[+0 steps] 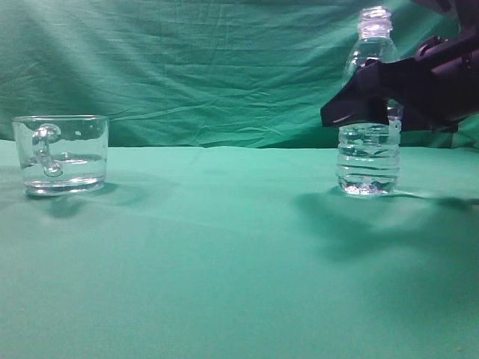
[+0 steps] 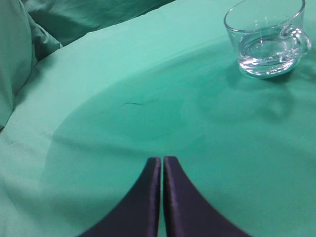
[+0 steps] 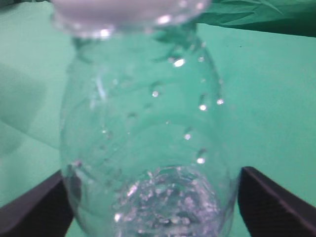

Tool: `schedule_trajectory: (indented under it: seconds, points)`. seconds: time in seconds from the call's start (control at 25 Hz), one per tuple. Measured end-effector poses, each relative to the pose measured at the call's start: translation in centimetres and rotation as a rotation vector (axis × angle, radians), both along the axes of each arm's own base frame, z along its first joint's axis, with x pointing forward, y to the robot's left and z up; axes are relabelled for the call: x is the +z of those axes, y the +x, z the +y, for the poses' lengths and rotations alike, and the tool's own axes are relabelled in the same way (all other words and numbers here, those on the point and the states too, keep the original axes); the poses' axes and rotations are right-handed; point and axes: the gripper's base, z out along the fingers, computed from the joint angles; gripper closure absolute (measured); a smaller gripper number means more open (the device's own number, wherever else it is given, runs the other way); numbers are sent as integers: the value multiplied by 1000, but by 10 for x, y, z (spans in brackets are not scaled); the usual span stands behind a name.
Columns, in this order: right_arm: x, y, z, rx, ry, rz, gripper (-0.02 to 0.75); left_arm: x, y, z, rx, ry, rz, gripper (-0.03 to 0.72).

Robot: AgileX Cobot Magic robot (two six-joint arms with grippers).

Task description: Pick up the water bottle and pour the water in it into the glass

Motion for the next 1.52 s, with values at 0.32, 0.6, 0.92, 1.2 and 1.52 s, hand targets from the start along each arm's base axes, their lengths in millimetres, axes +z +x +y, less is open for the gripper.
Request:
schedule_trajectory:
  seconds: [0.32, 0.6, 0.92, 1.2, 1.52]
  points:
    - [37, -4, -3, -14, -9, -77, 69, 0, 0, 0, 0, 0, 0, 688]
    - [104, -23, -11, -51, -30, -220, 121, 0, 0, 0, 0, 0, 0, 688]
    - [183, -74, -30, -144, 10, -356, 585, 0, 0, 0, 0, 0, 0, 688]
    - [226, -134, -53, -260, 85, -397, 738, 0, 0, 0, 0, 0, 0, 688]
    - [251, -185, -68, -308, 123, -522, 738, 0, 0, 0, 0, 0, 0, 688]
